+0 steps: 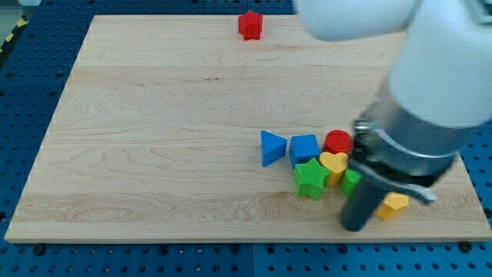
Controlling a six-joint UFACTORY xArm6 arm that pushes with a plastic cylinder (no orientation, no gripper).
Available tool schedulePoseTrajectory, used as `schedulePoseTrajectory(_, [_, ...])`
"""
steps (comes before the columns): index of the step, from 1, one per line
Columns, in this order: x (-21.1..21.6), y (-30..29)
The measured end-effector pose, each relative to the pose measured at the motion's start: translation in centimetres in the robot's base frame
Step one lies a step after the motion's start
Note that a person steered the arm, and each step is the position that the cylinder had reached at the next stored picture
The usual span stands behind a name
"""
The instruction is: Push the green star into the green circle
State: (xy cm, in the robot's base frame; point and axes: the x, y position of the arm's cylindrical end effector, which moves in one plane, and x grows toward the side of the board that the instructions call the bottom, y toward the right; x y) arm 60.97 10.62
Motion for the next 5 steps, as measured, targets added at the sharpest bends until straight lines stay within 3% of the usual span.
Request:
schedulePoseTrajectory(1, [0.0, -9.1])
schedulePoseTrajectory(2, [-3.1, -13.5])
schedulePoseTrajectory(3, [-5.3, -12.8])
schedulePoseTrajectory(5, [-6.6, -5.8])
